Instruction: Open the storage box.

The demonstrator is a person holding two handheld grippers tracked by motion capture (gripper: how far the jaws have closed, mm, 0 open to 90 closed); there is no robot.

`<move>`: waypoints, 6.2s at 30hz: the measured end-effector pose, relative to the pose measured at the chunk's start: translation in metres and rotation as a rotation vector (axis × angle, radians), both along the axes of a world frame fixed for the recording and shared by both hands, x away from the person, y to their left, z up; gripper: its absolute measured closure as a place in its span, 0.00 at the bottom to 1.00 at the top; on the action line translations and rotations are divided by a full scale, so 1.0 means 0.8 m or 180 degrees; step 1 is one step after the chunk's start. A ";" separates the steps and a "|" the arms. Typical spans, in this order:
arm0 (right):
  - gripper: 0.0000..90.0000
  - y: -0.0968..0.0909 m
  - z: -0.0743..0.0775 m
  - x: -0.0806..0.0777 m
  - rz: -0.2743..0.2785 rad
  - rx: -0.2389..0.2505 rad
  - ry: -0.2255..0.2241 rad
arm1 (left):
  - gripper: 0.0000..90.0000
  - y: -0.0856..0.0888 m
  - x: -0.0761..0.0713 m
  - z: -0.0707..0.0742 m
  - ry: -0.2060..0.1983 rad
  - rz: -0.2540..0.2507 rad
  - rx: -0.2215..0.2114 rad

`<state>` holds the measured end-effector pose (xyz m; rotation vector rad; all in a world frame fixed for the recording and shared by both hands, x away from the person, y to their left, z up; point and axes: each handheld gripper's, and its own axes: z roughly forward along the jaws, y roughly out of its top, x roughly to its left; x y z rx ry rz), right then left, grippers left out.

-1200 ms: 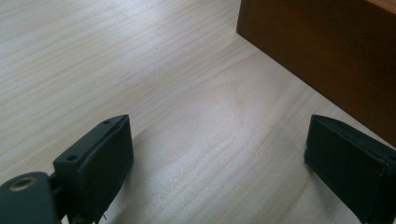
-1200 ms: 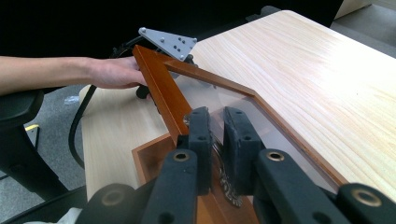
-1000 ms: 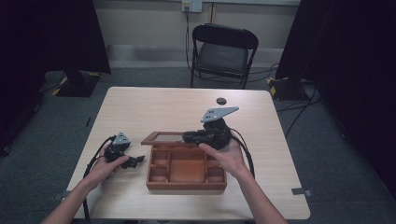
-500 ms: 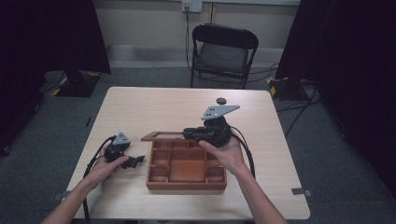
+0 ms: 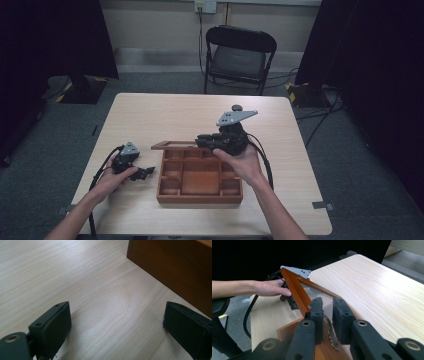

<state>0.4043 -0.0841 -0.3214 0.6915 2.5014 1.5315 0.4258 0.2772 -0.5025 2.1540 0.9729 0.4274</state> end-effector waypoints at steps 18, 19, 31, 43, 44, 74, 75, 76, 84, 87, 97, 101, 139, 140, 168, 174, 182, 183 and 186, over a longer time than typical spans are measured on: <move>0.84 -0.001 0.002 0.005 -0.0040 0.0032 0.0021 | 0.08 0.000 0.000 0.000 0.0001 -0.0001 0.0000; 0.84 -0.001 0.003 0.006 -0.0041 0.0033 0.0020 | 0.08 0.000 0.000 0.000 0.0000 0.0000 -0.0001; 0.84 -0.001 0.006 0.010 -0.0072 0.0040 -0.0010 | 0.08 0.000 0.000 0.000 0.0006 0.0000 -0.0002; 0.84 0.000 0.011 0.017 -0.0072 0.0033 -0.0041 | 0.08 0.000 0.000 0.000 0.0007 -0.0004 0.0005; 0.84 -0.001 0.011 0.017 -0.0073 0.0037 -0.0038 | 0.08 0.000 0.000 0.000 0.0008 -0.0001 0.0000; 0.84 -0.002 0.011 0.018 -0.0072 0.0051 -0.0022 | 0.08 0.000 0.000 0.000 0.0007 -0.0003 0.0004; 0.84 -0.002 0.011 0.017 -0.0073 0.0051 -0.0023 | 0.08 0.000 0.000 0.000 0.0007 0.0000 -0.0001; 0.84 -0.002 0.011 0.017 -0.0074 0.0051 -0.0023 | 0.08 0.000 0.000 0.000 0.0008 -0.0005 0.0006; 0.84 -0.002 0.010 0.018 -0.0069 0.0054 -0.0018 | 0.08 0.000 0.000 0.000 0.0010 -0.0003 0.0005; 0.84 -0.002 0.010 0.018 -0.0063 0.0056 -0.0006 | 0.08 0.000 0.000 0.000 0.0007 -0.0004 0.0004; 0.83 -0.003 0.008 0.019 -0.0062 0.0066 0.0012 | 0.08 0.000 0.000 0.000 0.0007 -0.0002 0.0003; 0.83 -0.002 0.008 0.019 -0.0063 0.0062 0.0008 | 0.08 0.000 0.000 0.000 0.0008 -0.0001 0.0001; 0.83 -0.003 0.008 0.020 -0.0060 0.0064 0.0021 | 0.08 0.000 0.000 0.000 0.0007 -0.0001 0.0002; 0.83 -0.003 0.008 0.020 -0.0057 0.0065 0.0024 | 0.08 0.000 0.000 0.000 0.0007 0.0001 -0.0004; 0.84 -0.003 0.008 0.020 -0.0052 0.0063 0.0006 | 0.08 0.000 0.000 0.000 0.0007 -0.0001 0.0002; 0.84 -0.003 0.008 0.021 -0.0048 0.0065 0.0010 | 0.08 0.000 0.000 0.000 0.0008 -0.0001 -0.0001; 0.84 -0.003 0.008 0.020 -0.0049 0.0067 0.0010 | 0.08 0.000 0.000 0.000 0.0007 0.0002 -0.0004; 0.84 -0.003 0.008 0.020 -0.0049 0.0067 0.0010 | 0.08 0.000 0.000 0.000 0.0008 -0.0002 0.0003; 0.84 -0.003 0.008 0.020 -0.0050 0.0067 0.0007 | 0.08 0.000 0.000 0.000 0.0008 0.0001 -0.0004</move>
